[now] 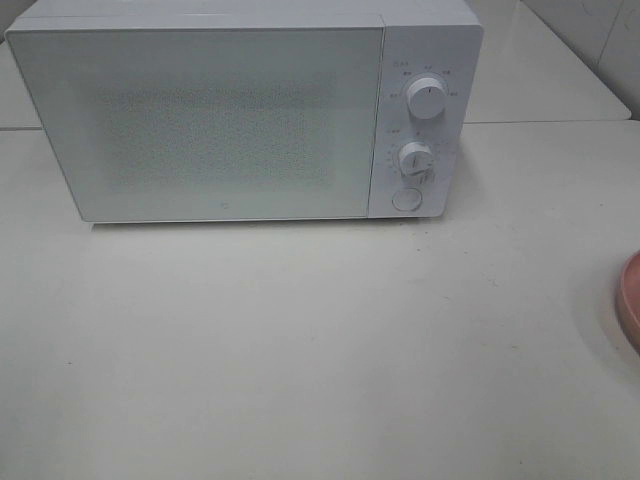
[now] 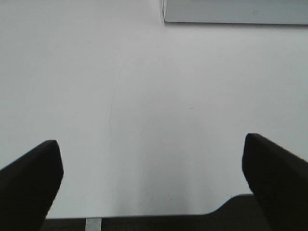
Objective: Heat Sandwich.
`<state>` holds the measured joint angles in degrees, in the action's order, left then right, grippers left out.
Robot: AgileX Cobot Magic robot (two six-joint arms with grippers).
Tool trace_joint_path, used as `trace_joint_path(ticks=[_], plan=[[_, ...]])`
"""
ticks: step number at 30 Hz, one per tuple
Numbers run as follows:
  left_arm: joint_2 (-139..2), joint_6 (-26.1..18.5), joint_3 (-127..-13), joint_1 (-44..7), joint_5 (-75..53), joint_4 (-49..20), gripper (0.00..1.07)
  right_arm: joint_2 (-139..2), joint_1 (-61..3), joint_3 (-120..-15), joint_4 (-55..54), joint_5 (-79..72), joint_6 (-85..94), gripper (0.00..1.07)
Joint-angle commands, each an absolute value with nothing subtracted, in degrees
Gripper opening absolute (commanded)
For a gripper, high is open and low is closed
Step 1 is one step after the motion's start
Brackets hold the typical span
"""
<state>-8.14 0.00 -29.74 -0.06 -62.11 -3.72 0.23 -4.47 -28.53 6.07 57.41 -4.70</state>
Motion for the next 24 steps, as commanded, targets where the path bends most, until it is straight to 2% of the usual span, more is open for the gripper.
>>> trace_joint_path(ticks=[1, 3, 24], plan=[[-2.0, 0.0, -29.7, 0.1, -61.4, -3.9, 0.96, 1.9, -4.0, -28.4, 6.2, 57.1, -4.1, 0.75], [2.0, 0.0, -29.6, 0.1, -61.4, -3.9, 0.96, 1.9, -4.0, -28.4, 6.2, 57.1, -4.1, 0.75], [1.6, 0.0, -29.6, 0.1, -61.3, -3.9, 0.96, 1.8, -4.0, -28.4, 6.2, 57.1, -4.1, 0.75]])
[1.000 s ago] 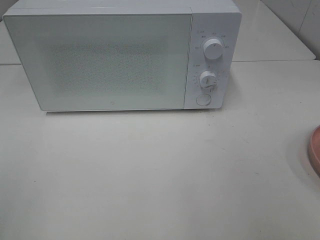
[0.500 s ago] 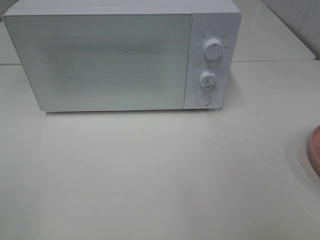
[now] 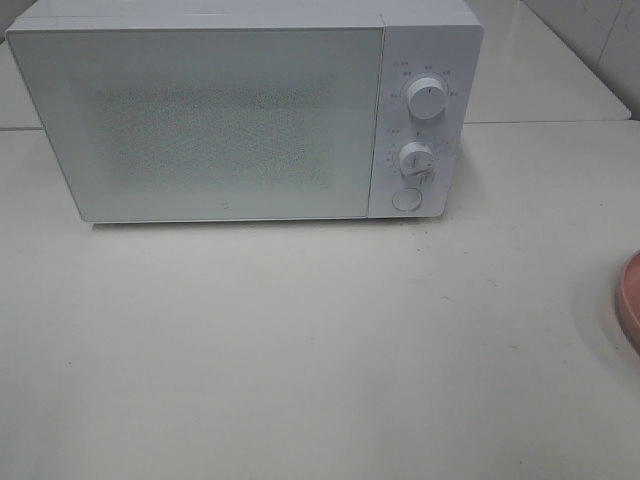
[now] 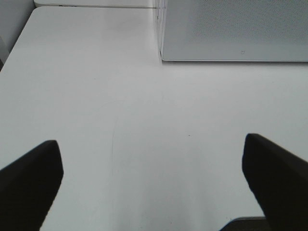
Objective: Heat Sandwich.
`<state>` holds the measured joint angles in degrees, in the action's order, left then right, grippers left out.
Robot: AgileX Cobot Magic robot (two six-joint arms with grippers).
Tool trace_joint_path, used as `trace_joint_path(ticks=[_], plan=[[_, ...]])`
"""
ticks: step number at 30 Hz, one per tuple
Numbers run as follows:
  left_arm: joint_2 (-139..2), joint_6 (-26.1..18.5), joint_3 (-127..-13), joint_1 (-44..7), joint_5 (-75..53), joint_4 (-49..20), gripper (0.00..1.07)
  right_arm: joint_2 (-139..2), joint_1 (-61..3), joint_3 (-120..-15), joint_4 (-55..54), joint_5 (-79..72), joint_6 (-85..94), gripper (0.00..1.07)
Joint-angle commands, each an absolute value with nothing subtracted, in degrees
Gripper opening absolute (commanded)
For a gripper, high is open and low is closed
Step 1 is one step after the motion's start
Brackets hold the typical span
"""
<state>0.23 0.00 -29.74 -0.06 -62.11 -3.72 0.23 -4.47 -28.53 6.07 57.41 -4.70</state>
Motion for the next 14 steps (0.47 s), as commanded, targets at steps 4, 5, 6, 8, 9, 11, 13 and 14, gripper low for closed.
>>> trace_joint_path(ticks=[4, 5, 6, 8, 9, 11, 13, 14], plan=[[1.6, 0.0, -29.6, 0.1, -61.3, -3.9, 0.96, 1.8, -4.0, -28.4, 6.2, 57.1, -4.1, 0.75], [1.6, 0.0, -29.6, 0.1, -61.3, -3.9, 0.96, 1.8, -4.0, -28.4, 6.2, 57.1, -4.1, 0.75], [1.6, 0.0, -29.6, 0.1, -61.3, -3.9, 0.96, 1.8, -4.0, -28.4, 6.2, 57.1, -4.1, 0.75], [1.6, 0.0, -29.6, 0.1, -61.3, -3.9, 0.96, 1.8, -4.0, -28.4, 6.2, 57.1, -4.1, 0.75], [1.6, 0.0, -29.6, 0.1, -61.3, -3.9, 0.96, 1.8, -4.0, -28.4, 6.2, 57.1, -4.1, 0.75], [1.6, 0.0, -29.6, 0.1, -61.3, -3.9, 0.96, 1.8, -4.0, -28.4, 6.2, 57.1, -4.1, 0.75], [1.6, 0.0, -29.6, 0.1, -61.3, -3.9, 0.96, 1.8, -4.0, -28.4, 6.2, 57.1, -4.1, 0.75], [1.6, 0.0, -29.6, 0.1, -61.3, -3.9, 0.96, 1.8, -4.0, -28.4, 6.2, 57.1, -4.1, 0.75]])
